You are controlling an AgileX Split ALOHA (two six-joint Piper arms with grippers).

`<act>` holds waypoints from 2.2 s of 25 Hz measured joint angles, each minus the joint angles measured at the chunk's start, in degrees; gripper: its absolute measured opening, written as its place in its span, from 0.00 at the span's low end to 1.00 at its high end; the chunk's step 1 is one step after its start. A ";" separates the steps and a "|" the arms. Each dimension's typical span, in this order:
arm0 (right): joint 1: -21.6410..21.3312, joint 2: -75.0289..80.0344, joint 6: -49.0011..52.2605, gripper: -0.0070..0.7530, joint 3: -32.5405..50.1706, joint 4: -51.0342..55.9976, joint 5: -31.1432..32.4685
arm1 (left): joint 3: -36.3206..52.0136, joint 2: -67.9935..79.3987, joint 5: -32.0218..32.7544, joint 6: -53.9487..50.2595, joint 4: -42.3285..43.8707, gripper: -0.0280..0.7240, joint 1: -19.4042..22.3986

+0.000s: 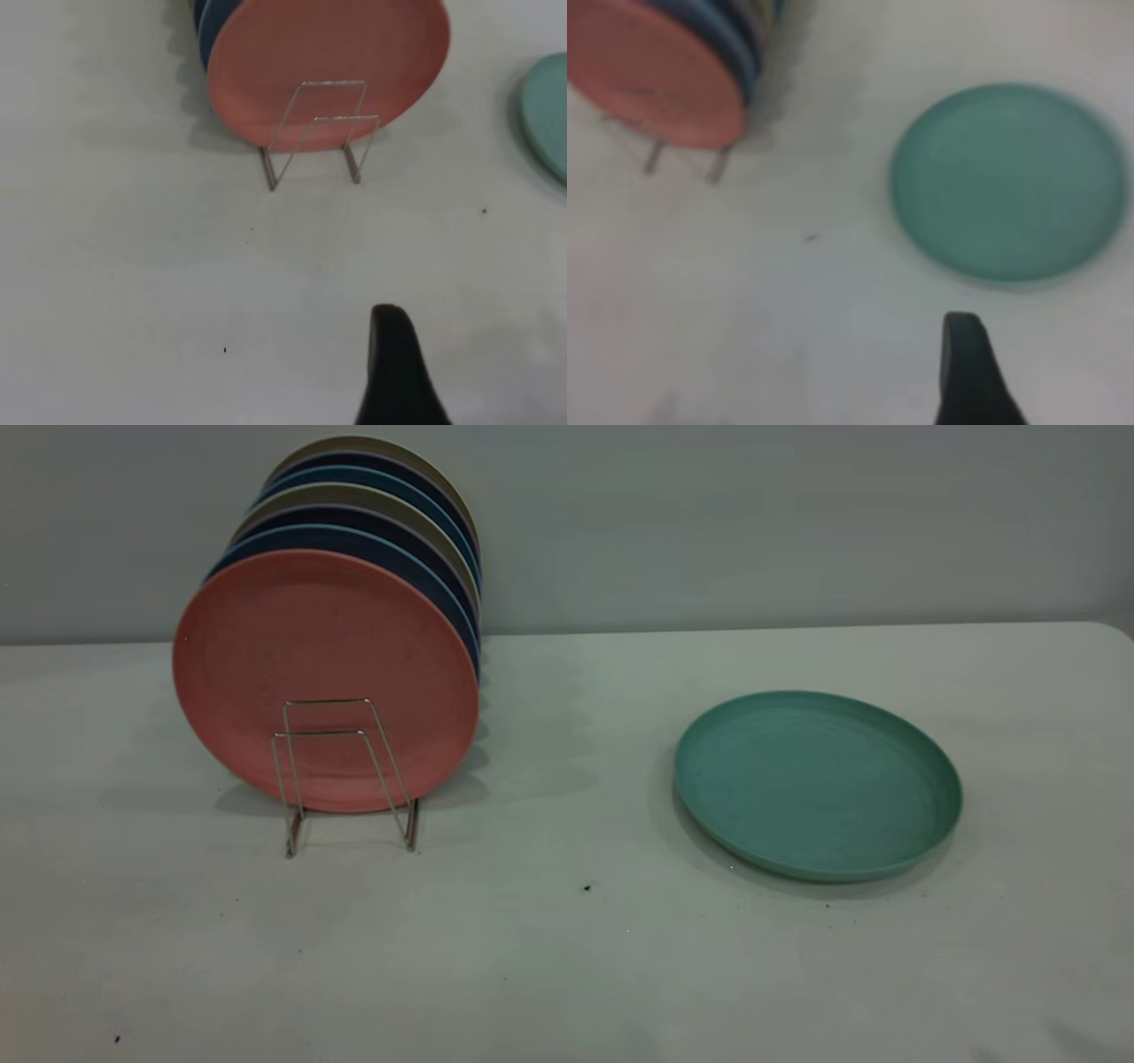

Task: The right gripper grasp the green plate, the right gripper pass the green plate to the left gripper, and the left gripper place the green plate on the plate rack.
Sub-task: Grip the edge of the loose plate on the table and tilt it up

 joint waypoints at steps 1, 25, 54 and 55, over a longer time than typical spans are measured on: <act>0.00 3.85 -3.53 0.61 -1.52 2.90 0.00 | 0.00 0.82 -0.55 0.12 0.05 0.69 0.00; -16.73 74.23 -24.61 0.61 -38.53 20.43 9.77 | 0.00 2.44 -2.68 1.97 0.10 0.69 0.00; -10.68 83.60 -29.53 0.60 -39.11 29.72 5.97 | 0.00 2.44 -2.58 3.01 0.10 0.69 0.00; -10.03 83.60 -29.53 0.59 -39.10 30.35 5.16 | 0.00 2.44 -2.58 3.05 0.10 0.69 0.00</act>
